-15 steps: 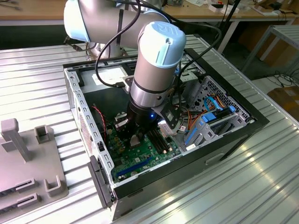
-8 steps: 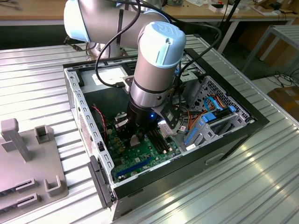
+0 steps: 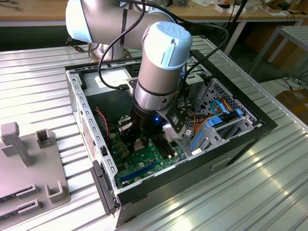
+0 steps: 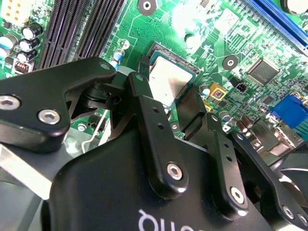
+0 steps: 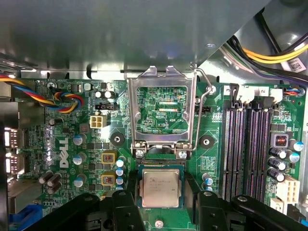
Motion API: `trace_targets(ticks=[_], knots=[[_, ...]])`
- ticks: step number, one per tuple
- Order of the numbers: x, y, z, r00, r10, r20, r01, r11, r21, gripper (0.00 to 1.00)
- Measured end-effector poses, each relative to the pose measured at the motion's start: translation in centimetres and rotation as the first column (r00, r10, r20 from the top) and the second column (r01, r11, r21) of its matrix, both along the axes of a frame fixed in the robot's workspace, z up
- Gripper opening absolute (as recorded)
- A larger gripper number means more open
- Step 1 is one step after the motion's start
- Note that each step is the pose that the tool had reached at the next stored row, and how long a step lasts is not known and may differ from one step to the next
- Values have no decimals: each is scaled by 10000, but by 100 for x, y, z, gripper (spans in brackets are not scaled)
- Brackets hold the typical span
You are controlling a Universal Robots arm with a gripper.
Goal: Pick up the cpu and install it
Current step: 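Place the cpu into insertion slot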
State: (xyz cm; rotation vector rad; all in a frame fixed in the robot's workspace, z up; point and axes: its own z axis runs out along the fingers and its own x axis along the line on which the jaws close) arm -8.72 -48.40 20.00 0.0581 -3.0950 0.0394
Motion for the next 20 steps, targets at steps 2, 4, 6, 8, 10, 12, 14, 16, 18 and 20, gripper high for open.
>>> trace_targets(ticks=[2, 4, 6, 8, 10, 12, 14, 16, 18, 20], knots=[[0, -3, 1, 10000, -2, 0, 2, 10000, 0, 47], [0, -2, -2, 10000, -3, 2, 3, 10000, 13, 47], [0, -3, -7, 10000, -2, 0, 2, 10000, 18, 47], [0, -4, -14, 10000, -2, -2, 2, 10000, 21, 47], [0, -4, -21, 10000, -2, -2, 2, 10000, 33, 47], [0, -3, -28, 10000, -2, -1, 2, 10000, 45, 47], [0, -3, -31, 10000, -3, 0, 3, 10000, 53, 47], [0, -3, -31, 10000, -2, 0, 2, 10000, 52, 47], [0, -3, -31, 10000, -2, 0, 2, 10000, 53, 47], [1, -2, -25, 10000, -3, 2, 3, 10000, 56, 47]])
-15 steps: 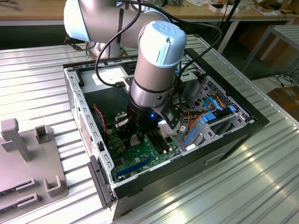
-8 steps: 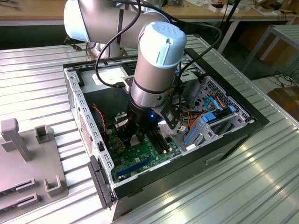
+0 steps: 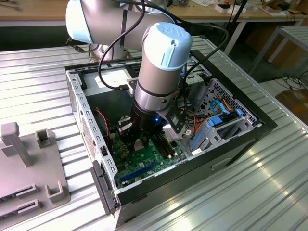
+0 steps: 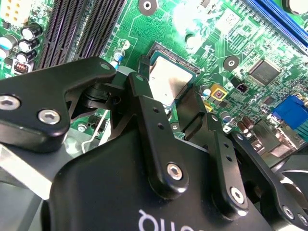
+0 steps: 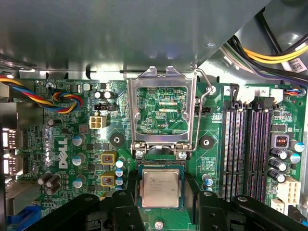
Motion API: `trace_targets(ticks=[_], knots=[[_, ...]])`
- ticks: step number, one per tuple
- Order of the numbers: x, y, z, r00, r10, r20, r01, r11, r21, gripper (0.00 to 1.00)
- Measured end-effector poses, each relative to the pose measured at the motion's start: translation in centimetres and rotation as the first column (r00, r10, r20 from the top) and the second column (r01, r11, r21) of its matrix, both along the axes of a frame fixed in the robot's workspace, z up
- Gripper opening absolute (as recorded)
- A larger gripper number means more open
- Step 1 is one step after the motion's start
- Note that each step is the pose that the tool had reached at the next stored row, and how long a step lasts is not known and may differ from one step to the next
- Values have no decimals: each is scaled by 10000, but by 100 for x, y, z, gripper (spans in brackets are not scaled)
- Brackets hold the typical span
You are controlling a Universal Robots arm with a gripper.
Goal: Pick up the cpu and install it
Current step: 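Place the cpu into insertion slot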
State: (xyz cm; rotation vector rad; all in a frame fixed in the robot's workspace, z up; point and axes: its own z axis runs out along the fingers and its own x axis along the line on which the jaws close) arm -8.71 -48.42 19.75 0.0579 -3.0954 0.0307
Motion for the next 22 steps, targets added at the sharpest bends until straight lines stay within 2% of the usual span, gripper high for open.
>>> trace_targets(ticks=[4, 11, 22], knots=[[1, 1, 28, 10000, 0, 12, 0, 10000, 1, 47], [-2, -1, 30, 10000, -17, 32, 17, 10000, -8, 47], [-9, -6, 30, 10000, -67, 33, 67, 10000, -9, 47]])
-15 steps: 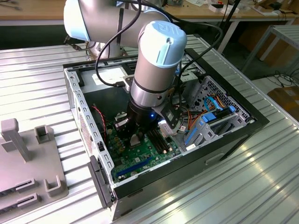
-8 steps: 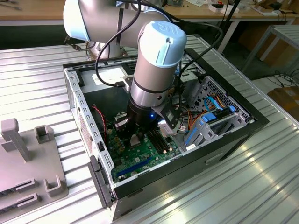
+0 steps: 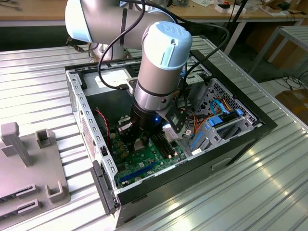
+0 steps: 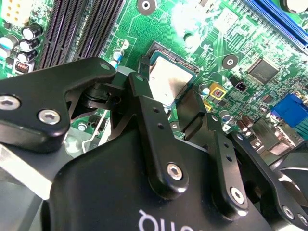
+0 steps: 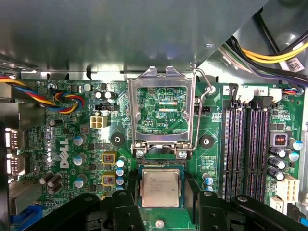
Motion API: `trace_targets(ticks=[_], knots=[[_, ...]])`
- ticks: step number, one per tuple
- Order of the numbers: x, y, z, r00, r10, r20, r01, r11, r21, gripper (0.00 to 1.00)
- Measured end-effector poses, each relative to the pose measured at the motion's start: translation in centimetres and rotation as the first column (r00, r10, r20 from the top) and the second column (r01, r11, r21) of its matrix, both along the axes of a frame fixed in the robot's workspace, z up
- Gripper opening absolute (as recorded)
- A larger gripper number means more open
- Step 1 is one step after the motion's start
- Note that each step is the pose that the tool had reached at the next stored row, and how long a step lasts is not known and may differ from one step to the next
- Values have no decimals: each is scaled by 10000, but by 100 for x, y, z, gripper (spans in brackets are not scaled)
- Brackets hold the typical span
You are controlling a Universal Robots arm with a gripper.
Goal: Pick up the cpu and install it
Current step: 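Place the cpu into insertion slot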
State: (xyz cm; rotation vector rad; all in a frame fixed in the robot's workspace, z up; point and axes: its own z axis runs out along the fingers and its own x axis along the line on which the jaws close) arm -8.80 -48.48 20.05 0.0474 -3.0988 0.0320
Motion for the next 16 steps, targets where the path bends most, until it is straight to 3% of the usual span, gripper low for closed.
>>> trace_targets(ticks=[16], knots=[[6, -1, -25, 10000, -8, -1, 8, 10000, 52, 47]])
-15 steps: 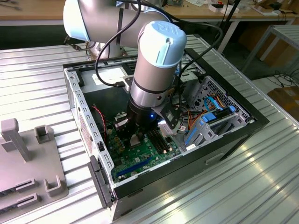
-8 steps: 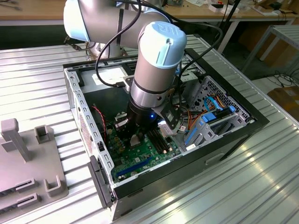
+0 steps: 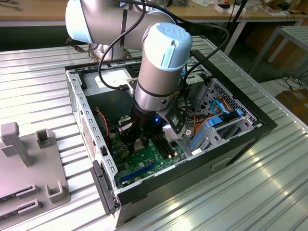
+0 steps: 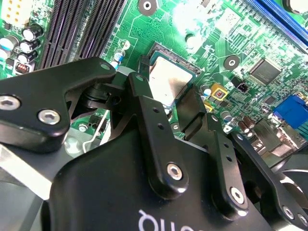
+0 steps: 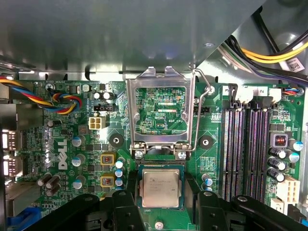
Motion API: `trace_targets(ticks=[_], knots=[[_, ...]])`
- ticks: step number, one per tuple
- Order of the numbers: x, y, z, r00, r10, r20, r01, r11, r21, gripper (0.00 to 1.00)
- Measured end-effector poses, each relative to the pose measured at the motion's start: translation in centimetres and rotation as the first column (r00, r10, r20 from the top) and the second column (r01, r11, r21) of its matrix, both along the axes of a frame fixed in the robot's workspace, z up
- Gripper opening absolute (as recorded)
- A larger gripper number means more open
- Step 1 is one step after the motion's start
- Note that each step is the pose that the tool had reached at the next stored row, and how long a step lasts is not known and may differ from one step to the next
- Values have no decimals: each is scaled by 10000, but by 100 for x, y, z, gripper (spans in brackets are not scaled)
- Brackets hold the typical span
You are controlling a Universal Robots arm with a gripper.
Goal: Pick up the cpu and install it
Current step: 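Place the cpu into insertion slot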
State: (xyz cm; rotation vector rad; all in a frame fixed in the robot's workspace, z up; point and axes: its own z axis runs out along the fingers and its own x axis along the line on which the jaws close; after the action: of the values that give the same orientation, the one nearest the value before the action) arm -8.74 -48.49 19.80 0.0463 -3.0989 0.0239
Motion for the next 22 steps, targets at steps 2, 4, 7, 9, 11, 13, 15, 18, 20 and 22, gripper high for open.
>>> trace_targets(ticks=[2, 4, 7, 9, 11, 13, 15, 18, 20, 22], knots=[[0, 0, -1, 10000, 0, 0, 0, 10000, 1, 47], [0, 0, -1, 10000, 0, 1, 0, 10000, 2, 47], [0, 0, -2, 10000, 0, 0, 0, 10000, 1, 47], [0, 0, -2, 10000, 0, 0, 0, 10000, 2, 47], [0, 0, -2, 10000, 0, 1, 0, 10000, 2, 47], [0, 1, 2, 10000, 0, 2, 0, 10000, 5, 47], [0, 1, 16, 10000, 0, 7, 0, 10000, 16, 47], [0, -1, 38, 10000, 0, 6, 0, 10000, 6, 47], [0, -4, 40, 10000, 0, 6, 0, 10000, 3, 47], [0, -5, 40, 10000, -1, 5, 1, 10000, 3, 47]])
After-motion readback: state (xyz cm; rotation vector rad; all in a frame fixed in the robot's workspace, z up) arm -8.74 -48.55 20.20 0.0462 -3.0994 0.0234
